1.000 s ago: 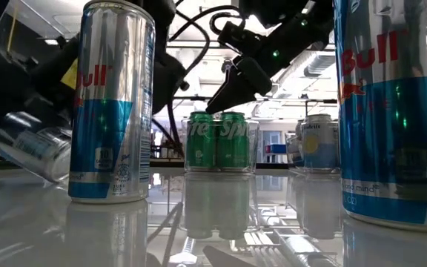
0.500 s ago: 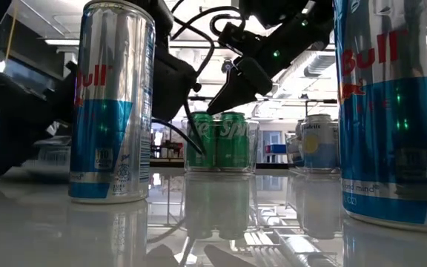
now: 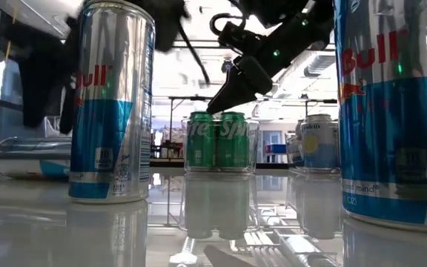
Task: Sort soda cans
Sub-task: Put the top left blue can into the left transparent bin
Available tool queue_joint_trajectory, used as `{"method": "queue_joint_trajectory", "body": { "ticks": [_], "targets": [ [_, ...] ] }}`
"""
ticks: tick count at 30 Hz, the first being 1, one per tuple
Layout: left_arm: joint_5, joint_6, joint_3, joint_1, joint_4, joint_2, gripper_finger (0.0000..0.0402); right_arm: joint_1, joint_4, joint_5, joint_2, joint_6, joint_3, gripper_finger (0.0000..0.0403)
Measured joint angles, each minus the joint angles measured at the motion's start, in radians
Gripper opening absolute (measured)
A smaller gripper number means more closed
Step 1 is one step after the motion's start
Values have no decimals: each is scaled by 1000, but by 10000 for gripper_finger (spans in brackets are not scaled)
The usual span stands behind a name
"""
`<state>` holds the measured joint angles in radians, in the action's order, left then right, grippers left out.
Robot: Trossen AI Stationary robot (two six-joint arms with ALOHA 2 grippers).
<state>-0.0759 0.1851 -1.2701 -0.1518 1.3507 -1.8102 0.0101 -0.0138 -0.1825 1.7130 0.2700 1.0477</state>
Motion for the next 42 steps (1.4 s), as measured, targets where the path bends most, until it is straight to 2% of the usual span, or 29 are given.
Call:
{"method": "queue_joint_trajectory", "body": {
  "ticks": [4,12,17,21,27,36,42],
  "targets": [
    [51,143,119,-30,-76,208,311,0,5,0,0,1,0,344],
    [114,361,513,-209,-321,664,310,0,13,0,0,-4,0,344],
    [144,413,704,-284,-472,814,310,0,3,0,0,-8,0,344],
    [235,449,799,-290,-492,842,309,0,-9,-1,0,-35,0,344],
    [246,455,905,-287,-696,836,309,0,-9,0,0,-83,0,344],
    [341,365,989,-288,-956,796,309,0,-6,-1,0,-122,0,344],
    [360,300,1030,-287,-1105,750,309,-7,-4,-1,0,-162,0,344]
  ]
}}
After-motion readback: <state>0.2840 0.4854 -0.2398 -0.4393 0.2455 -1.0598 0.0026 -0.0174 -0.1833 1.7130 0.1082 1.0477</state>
